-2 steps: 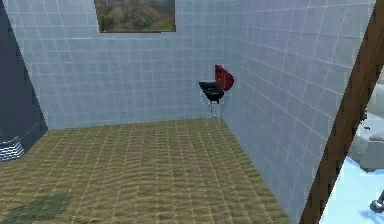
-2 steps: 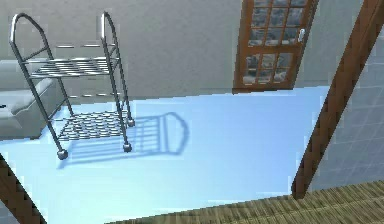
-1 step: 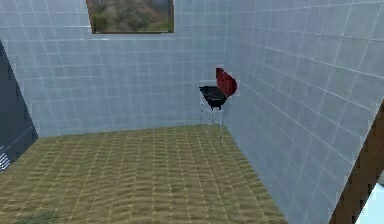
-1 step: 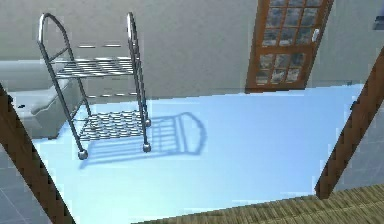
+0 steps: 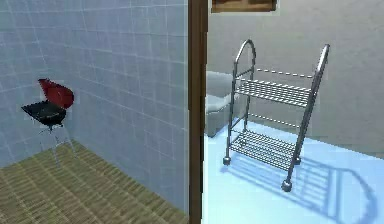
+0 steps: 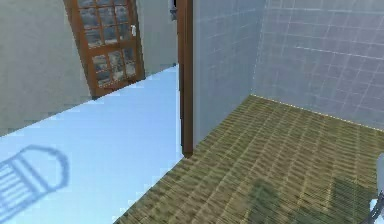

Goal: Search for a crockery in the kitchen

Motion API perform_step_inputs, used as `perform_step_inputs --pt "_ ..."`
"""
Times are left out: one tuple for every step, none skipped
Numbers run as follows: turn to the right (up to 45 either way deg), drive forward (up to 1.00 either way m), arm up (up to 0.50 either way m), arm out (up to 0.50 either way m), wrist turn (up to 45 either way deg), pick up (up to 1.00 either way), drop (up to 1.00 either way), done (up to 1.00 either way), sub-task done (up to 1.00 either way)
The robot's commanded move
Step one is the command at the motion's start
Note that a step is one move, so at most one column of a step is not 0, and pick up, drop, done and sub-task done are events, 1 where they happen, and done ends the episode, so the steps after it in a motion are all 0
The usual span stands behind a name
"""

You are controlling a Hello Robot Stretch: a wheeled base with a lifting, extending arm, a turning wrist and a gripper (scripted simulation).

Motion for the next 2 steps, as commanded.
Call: perform_step_inputs --pt "36.0 0.0 0.0 0.0 0.0 0.0 0.0 0.0 0.0" --pt "0.0 0.2 0.0 0.0 0.0 0.0 0.0 0.0 0.0"
